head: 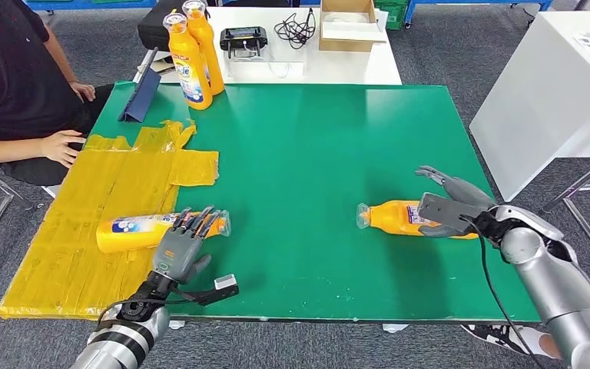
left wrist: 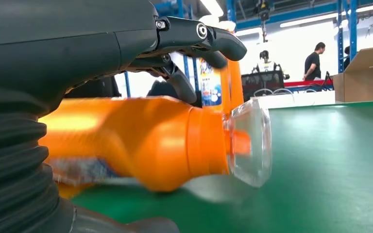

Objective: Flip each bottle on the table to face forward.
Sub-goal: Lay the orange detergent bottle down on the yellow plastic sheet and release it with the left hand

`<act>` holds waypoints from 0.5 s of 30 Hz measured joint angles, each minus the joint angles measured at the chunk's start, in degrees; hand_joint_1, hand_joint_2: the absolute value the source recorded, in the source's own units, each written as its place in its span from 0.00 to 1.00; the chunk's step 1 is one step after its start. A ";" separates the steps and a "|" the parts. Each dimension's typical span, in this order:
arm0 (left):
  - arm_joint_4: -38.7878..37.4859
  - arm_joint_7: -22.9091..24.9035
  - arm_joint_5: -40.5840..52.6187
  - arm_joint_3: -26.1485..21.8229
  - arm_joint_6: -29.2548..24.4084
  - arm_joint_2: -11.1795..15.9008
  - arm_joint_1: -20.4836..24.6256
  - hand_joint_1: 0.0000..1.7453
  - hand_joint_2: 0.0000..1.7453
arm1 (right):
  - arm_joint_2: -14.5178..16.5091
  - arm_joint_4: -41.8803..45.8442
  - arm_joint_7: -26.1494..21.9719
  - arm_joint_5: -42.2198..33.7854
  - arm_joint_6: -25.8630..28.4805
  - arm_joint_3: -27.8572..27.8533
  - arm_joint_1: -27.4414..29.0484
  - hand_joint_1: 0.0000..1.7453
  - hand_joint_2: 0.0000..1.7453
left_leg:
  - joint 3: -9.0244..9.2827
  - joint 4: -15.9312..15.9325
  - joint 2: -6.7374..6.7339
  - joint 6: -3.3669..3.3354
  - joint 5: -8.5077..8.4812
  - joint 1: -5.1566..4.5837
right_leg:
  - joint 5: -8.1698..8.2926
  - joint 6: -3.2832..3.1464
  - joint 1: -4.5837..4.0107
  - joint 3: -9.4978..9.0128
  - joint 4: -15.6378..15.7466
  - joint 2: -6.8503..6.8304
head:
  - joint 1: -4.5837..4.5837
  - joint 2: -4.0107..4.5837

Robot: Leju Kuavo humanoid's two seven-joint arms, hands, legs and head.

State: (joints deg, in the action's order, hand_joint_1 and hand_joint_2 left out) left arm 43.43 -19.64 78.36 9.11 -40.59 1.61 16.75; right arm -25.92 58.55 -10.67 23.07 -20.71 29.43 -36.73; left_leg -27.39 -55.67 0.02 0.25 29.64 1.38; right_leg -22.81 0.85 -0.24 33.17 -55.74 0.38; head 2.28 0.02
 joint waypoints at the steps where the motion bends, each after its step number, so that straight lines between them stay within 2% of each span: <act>1: -0.42 -0.71 -0.87 0.00 0.00 0.03 0.23 0.00 1.00 | -0.74 -0.67 0.36 -0.46 -0.68 0.87 -0.81 0.00 1.00 | 0.01 0.00 0.02 0.00 -0.01 -0.01 | 0.00 0.00 0.01 -0.01 0.00 -0.02 | 0.00 0.00; 5: -1.52 -3.29 -4.34 0.00 0.44 0.07 0.85 0.00 1.00 | -2.73 -2.57 1.22 -1.89 -1.04 3.85 -2.95 0.00 1.00 | 0.07 0.00 0.07 -0.01 -0.02 -0.04 | 0.00 0.00 0.04 -0.03 0.00 -0.04 | 0.01 0.00; 7: -1.67 -6.82 -9.39 -0.01 2.62 0.02 0.99 0.00 1.00 | -3.69 -3.23 1.69 -3.37 -0.86 5.47 -3.42 0.00 1.00 | 0.10 -0.01 0.11 -0.01 -0.02 -0.05 | 0.00 0.00 0.04 -0.02 0.00 -0.06 | 0.01 0.00; 11: -0.88 -15.71 -22.55 -0.14 10.66 -0.42 0.86 0.00 1.00 | -6.23 -3.95 2.10 -5.73 -0.29 8.23 -3.49 0.00 1.00 | 0.06 -0.02 0.18 -0.02 -0.03 -0.09 | 0.00 0.00 0.07 -0.02 0.00 -0.15 | 0.01 0.00; 13: -0.03 -17.73 -26.93 -0.19 14.14 -0.72 0.73 0.00 1.00 | -7.19 -4.20 2.10 -5.94 0.26 9.07 -3.41 0.00 1.00 | 0.05 -0.02 0.18 -0.03 -0.03 -0.11 | 0.00 0.00 0.09 -0.02 0.00 -0.16 | 0.01 0.00; 15: 1.59 -19.27 -34.39 -0.25 20.55 -0.99 0.47 0.00 1.00 | -7.80 -4.53 2.04 -5.93 0.95 9.68 -3.25 0.00 1.00 | 0.06 -0.02 0.18 -0.03 -0.03 -0.14 | 0.00 0.00 0.11 -0.02 0.00 -0.17 | 0.01 0.00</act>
State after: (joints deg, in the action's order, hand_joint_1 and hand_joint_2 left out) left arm 45.02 -38.90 43.97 8.87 -20.04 0.62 17.22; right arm -33.73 54.02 -8.63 17.14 -19.76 39.11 -39.98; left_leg -27.34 -55.69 0.19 0.22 29.61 1.24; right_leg -22.81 0.85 -0.13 33.16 -55.74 0.21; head 2.29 0.02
